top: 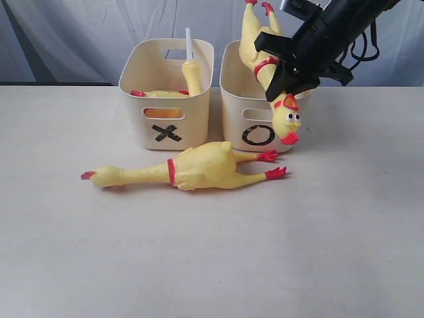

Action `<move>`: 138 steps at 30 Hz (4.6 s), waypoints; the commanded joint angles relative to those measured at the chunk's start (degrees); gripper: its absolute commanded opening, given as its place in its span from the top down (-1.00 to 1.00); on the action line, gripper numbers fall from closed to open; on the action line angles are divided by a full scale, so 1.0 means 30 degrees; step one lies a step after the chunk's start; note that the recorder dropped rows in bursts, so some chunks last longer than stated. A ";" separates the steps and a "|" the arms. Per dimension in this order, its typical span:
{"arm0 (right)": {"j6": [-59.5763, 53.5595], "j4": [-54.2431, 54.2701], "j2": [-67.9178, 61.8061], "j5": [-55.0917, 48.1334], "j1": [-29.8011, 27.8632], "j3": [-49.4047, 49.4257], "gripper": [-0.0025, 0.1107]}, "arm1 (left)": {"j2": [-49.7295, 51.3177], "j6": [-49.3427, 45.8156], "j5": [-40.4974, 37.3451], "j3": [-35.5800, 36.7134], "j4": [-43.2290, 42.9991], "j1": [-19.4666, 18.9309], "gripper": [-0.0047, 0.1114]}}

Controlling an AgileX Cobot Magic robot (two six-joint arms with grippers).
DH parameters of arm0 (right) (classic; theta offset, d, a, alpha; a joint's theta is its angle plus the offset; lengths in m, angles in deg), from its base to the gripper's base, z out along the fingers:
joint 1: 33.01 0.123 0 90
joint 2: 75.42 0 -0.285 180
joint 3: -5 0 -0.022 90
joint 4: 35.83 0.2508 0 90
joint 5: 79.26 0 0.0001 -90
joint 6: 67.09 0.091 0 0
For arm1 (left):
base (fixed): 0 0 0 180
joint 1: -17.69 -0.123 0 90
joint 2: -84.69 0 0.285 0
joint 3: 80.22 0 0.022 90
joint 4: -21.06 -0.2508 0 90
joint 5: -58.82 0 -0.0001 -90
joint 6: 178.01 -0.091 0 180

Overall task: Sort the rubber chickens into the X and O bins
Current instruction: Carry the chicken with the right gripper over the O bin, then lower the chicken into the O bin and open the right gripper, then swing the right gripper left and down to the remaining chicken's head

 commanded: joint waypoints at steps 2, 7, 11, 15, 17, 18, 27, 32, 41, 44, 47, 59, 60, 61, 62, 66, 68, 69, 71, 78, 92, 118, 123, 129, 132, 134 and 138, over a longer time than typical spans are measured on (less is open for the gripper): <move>-0.0246 0.0246 -0.0331 0.0315 -0.0013 -0.0258 0.97 | -0.0139 0.0131 -0.0103 0.0049 0.0145 -0.0016 0.92; -0.0246 0.0476 -0.0554 0.0315 0.0078 -0.0258 0.97 | -0.0139 0.0131 -0.0103 0.0049 0.0145 -0.0016 0.92; -0.0246 0.0609 -0.0588 0.0315 0.0078 -0.0258 0.97 | -0.0139 0.0131 -0.0103 0.0049 0.0145 -0.0016 0.92; -0.0246 0.0653 -0.0588 0.0315 0.0078 -0.0258 0.97 | -0.0139 0.0131 -0.0103 0.0049 0.0145 -0.0016 0.92; -0.0246 0.0691 -0.0588 0.0315 0.0078 -0.0258 0.97 | -0.0139 0.0131 -0.0103 0.0049 0.0145 -0.0016 0.92; -0.0246 0.0768 -0.0588 0.0315 0.0078 -0.0258 0.97 | -0.0139 0.0131 -0.0103 0.0049 0.0145 -0.0016 0.92; -0.0246 0.1143 -0.0588 0.0315 0.0078 -0.0258 0.97 | -0.0139 0.0131 -0.0103 0.0049 0.0145 -0.0016 0.92; -0.0246 0.1143 -0.0588 0.0315 0.0078 -0.0258 0.97 | -0.0139 0.0131 -0.0103 0.0049 0.0145 -0.0016 0.92; -0.0246 0.1181 -0.0588 0.0315 0.0078 -0.0258 0.97 | -0.0139 0.0131 -0.0103 0.0049 0.0145 -0.0016 0.92; -0.0246 0.1310 -0.0588 0.0315 0.0078 -0.0258 0.97 | -0.0139 0.0131 -0.0103 0.0049 0.0145 -0.0016 0.92; -0.0246 0.1527 -0.0588 0.0315 0.0078 -0.0258 0.97 | -0.0139 0.0131 -0.0103 0.0049 0.0145 -0.0016 0.92; -0.0200 0.1572 -0.0588 0.0315 0.0078 -0.0258 0.97 | -0.0139 0.0131 -0.0103 0.0049 0.0145 -0.0016 0.92; -0.0200 0.1573 -0.0588 0.0315 0.0078 -0.0258 0.97 | -0.0139 0.0131 -0.0103 0.0049 0.0145 -0.0016 0.92; -0.0200 0.1573 -0.0588 0.0315 0.0078 -0.0258 0.96 | -0.0139 0.0131 -0.0103 0.0049 0.0145 -0.0016 0.92; -0.0200 0.1573 -0.0588 0.0315 0.0078 -0.0258 0.93 | -0.0139 0.0131 -0.0103 0.0049 0.0145 -0.0016 0.92; 0.0155 0.1573 -0.0588 0.0315 0.0078 -0.0258 0.50 | -0.0139 0.0131 -0.0103 0.0049 0.0145 -0.0016 0.92; 0.0155 0.1573 -0.0588 0.0315 0.0078 -0.0258 0.30 | -0.0139 0.0131 -0.0103 0.0049 0.0145 -0.0016 0.92; 0.0155 0.1573 -0.0588 0.0315 0.0078 -0.0258 0.25 | -0.0139 0.0131 -0.0103 0.0049 0.0145 -0.0016 0.92; 0.0155 0.1573 -0.0588 0.0315 0.0078 -0.0258 0.21 | -0.0139 0.0131 -0.0103 0.0049 0.0145 -0.0016 0.92; 0.0155 0.1681 -0.0588 0.0315 0.0078 -0.0258 0.22 | -0.0139 0.0098 0.0000 0.0049 0.0145 -0.0016 0.92; 0.0155 0.2162 -0.0588 0.0315 0.0078 -0.0258 0.16 | -0.0139 0.0098 0.0000 0.0049 0.0145 -0.0016 0.92; 0.0314 0.2074 0.0436 0.0315 0.0078 -0.2543 -0.25 | -0.0139 0.0059 0.0000 0.0049 0.0145 -0.0016 0.92; 0.0314 0.1391 0.1103 0.0315 0.0078 -0.2543 -0.24 | -0.0139 0.0059 0.0000 0.0049 0.0145 -0.0016 0.92; 0.0441 -0.0884 0.2280 0.0315 0.0078 -0.2543 -0.03 | -0.0139 0.0059 0.0000 0.0049 0.0145 -0.0016 0.92; 0.0718 -0.3120 0.3325 0.0315 0.0078 -0.2543 0.42 | -0.0139 0.0059 0.0000 0.0049 0.0145 -0.0016 0.92; 0.0718 -0.3730 0.3978 0.0315 0.0078 -0.2359 0.81 | -0.0139 0.0059 0.0000 0.0049 0.0145 -0.0016 0.92; 0.0718 -0.4857 0.5572 0.0315 0.0078 -0.0448 0.97 | -0.0139 0.0059 0.0000 0.0049 0.0145 -0.0016 0.92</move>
